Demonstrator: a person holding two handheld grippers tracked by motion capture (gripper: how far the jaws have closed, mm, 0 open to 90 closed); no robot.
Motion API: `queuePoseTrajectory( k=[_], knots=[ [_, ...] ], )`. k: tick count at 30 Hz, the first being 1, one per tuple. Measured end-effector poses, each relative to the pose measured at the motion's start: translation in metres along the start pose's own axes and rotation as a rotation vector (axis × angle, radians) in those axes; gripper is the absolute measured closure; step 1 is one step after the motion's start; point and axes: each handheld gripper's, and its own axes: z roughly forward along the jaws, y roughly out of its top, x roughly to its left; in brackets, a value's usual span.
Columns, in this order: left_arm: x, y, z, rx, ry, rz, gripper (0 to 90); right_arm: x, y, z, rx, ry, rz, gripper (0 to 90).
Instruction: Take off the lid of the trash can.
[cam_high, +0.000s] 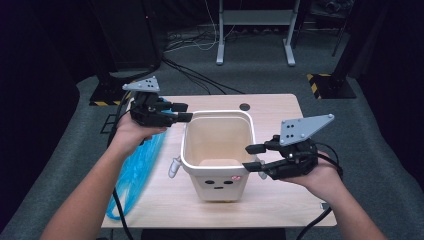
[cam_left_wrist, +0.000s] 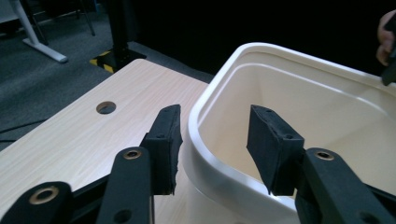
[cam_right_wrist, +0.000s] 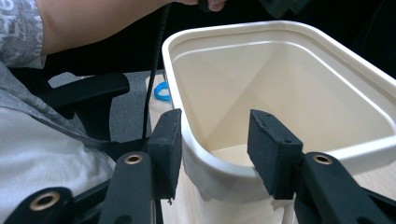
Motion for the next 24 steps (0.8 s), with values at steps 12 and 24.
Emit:
queuePoseTrajectory(
  k=[12,24],
  knots=[
    [-0.002,0.002,0.020,0.040,0.056,0.000,49.7,0.005,0.006,0.019,0.017,0.019,-0.029,52.2],
    [-0.002,0.000,0.029,0.069,0.079,-0.005,47.2,0.011,0.009,0.034,0.036,0.013,-0.026,49.2]
  ],
)
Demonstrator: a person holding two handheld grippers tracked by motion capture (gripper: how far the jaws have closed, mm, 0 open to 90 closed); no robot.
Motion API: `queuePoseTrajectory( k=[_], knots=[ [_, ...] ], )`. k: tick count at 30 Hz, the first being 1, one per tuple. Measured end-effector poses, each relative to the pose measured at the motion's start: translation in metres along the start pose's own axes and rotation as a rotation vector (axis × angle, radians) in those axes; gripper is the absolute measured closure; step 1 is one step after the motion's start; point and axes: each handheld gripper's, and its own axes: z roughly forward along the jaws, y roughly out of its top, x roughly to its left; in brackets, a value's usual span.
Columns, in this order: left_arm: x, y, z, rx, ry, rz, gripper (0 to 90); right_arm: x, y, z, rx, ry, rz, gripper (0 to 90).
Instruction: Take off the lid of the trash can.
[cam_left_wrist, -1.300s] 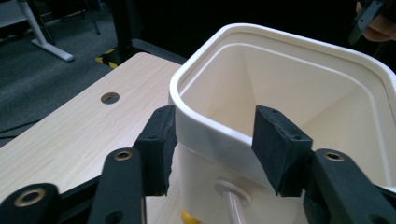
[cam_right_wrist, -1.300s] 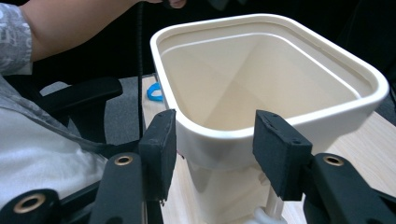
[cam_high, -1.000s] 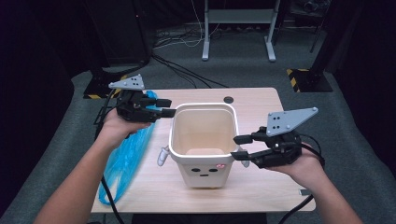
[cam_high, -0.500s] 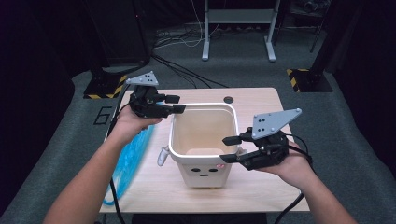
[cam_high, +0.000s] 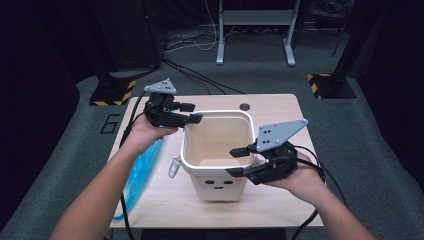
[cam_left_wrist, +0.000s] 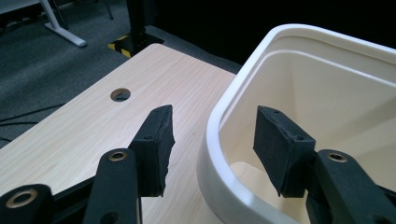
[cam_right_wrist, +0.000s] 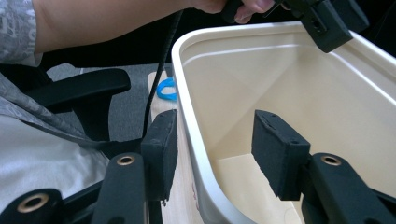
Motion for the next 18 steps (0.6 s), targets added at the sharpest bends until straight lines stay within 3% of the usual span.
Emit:
queuePoseTrajectory(
  k=[6,10,18],
  knots=[
    [0.001,0.000,0.004,0.016,-0.004,0.020,50.7,0.001,0.001,0.005,0.007,-0.001,-0.004,50.7],
    [0.002,0.001,0.007,0.013,-0.012,0.022,55.0,0.002,0.001,0.008,0.022,-0.004,-0.019,57.8],
    [0.001,0.002,0.009,0.018,-0.007,0.057,64.6,0.000,0.001,0.013,0.034,0.028,-0.027,64.3]
  ],
)
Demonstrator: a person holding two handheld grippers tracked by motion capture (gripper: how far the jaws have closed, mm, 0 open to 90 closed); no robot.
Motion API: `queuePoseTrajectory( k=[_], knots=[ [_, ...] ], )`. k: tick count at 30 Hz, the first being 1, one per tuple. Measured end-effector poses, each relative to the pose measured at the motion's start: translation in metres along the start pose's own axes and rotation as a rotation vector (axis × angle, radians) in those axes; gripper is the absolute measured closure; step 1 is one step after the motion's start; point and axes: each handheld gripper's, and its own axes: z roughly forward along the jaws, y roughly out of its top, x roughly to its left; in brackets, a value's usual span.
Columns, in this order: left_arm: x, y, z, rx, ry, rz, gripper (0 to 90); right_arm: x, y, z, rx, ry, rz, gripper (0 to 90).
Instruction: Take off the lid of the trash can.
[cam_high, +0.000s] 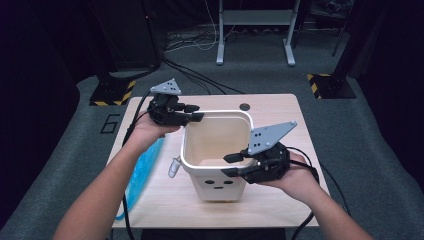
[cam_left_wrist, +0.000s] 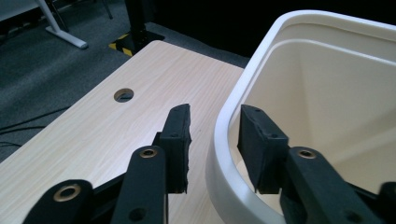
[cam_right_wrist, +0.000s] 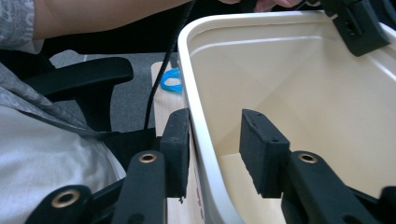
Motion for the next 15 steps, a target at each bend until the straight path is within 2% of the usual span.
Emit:
queuePoseTrajectory(
  k=[9,15],
  knots=[
    [-0.0020,0.0012,0.0024,0.020,-0.017,0.028,74.1,-0.0009,0.0003,0.0017,0.007,0.044,-0.003,74.0],
    [-0.0015,0.0015,0.0021,0.027,-0.013,0.031,74.9,-0.0034,0.0011,0.0015,0.011,0.075,0.006,78.3]
  ],
)
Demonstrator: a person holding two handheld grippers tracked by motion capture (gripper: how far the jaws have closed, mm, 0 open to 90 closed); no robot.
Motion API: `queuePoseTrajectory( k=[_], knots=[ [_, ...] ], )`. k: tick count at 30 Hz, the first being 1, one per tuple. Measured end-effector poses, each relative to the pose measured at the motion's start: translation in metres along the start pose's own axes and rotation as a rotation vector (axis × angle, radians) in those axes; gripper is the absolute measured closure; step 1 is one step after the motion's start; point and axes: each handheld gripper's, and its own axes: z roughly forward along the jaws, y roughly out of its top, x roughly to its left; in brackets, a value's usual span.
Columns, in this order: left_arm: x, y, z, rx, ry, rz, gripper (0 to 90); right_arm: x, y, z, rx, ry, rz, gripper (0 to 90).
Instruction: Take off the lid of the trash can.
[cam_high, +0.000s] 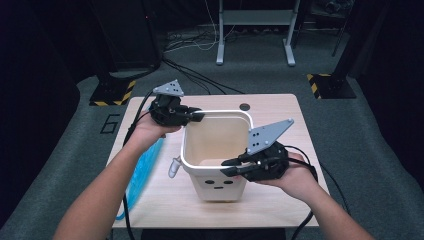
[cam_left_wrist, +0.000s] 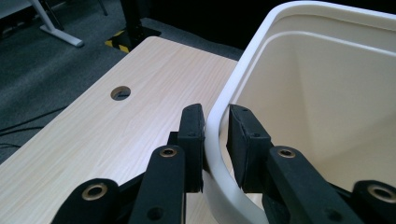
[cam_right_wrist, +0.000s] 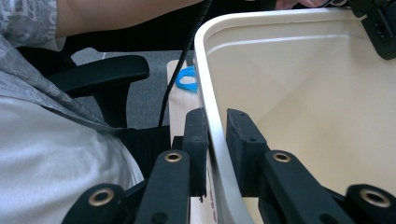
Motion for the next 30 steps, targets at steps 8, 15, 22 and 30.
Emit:
queuePoseTrajectory(
  k=[8,15,22,30],
  knots=[
    [0.001,0.001,0.000,0.006,-0.009,-0.006,75.1,-0.002,0.002,0.000,0.009,0.023,0.009,79.2],
    [0.002,0.003,-0.003,-0.009,-0.018,-0.018,75.3,-0.002,0.005,-0.003,0.003,0.018,-0.002,79.2],
    [0.001,0.013,-0.011,-0.022,-0.008,-0.002,75.2,0.000,0.014,-0.010,-0.006,0.004,-0.028,79.0],
    [0.001,0.019,-0.015,-0.026,-0.009,-0.004,75.4,0.000,0.020,-0.015,-0.017,-0.006,-0.041,78.5]
  ],
)
